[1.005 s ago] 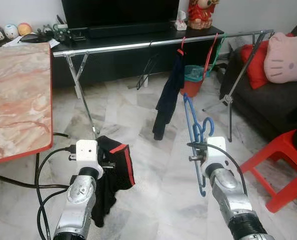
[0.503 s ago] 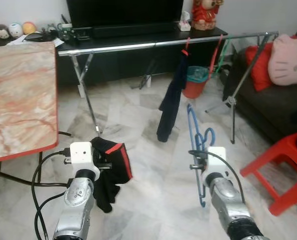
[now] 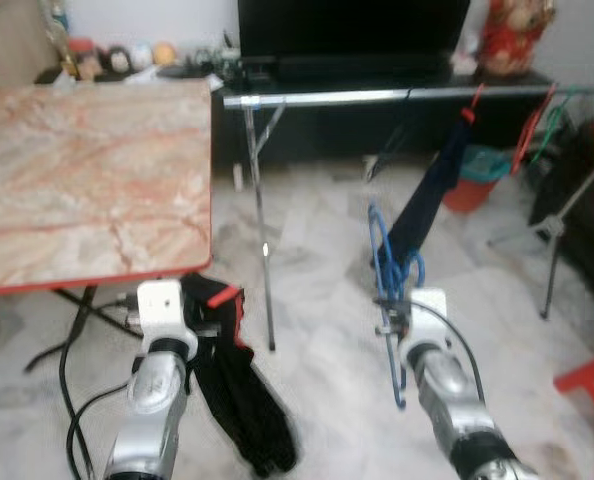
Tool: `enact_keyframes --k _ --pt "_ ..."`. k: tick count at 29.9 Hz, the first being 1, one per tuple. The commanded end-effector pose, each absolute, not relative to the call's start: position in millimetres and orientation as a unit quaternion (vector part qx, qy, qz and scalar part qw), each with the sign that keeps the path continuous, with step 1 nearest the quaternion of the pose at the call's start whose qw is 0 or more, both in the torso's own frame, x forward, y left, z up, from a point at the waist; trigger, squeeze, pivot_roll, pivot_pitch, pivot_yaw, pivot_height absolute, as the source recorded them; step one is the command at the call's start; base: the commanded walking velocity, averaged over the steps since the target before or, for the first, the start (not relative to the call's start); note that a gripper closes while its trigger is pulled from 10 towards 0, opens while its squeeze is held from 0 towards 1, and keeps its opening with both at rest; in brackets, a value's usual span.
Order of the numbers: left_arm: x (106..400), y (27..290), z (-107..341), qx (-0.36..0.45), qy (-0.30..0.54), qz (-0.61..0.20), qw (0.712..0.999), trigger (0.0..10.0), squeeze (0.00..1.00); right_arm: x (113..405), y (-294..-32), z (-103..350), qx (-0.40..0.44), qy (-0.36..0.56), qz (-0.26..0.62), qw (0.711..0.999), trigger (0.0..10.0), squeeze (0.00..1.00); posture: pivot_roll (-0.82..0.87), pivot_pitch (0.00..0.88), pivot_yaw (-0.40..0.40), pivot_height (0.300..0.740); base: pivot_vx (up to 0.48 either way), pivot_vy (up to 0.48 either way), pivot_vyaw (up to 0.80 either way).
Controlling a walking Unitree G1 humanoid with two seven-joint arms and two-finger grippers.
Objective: Hang hanger
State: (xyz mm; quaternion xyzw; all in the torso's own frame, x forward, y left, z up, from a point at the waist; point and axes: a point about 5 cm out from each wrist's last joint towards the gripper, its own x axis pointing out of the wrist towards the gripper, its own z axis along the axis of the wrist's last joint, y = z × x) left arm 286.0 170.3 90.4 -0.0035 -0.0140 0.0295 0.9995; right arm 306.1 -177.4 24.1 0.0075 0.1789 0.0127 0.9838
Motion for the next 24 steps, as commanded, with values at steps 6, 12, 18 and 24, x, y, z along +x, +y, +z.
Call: enact_keyframes --k 6,12,18,24 --pt "287 175 101 0.007 -0.034 0.04 0.999 10.0 0.0 309 -173 21 0.029 0.197 -0.001 0.98 10.0 0.0 0.03 0.0 -0.053 0.74 0.0 0.202 0.27" --pt "289 173 103 0.009 -0.038 0.039 0.999 10.0 0.0 276 -182 -25 0.063 0.356 -0.049 0.931 10.0 0.0 0.02 0.0 -0.048 0.74 0.0 0.201 0.0" --pt "290 175 106 0.01 -0.041 0.044 0.998 10.0 0.0 256 -175 -43 0.022 0.41 -0.017 0.912 10.0 0.0 0.03 0.0 -0.055 0.74 0.0 0.0 0.0" --pt "290 176 107 0.011 -0.043 0.047 0.998 10.0 0.0 243 -170 -53 -0.064 0.438 0.036 0.896 10.0 0.0 0.03 0.0 -0.055 0.74 0.0 0.0 0.0"
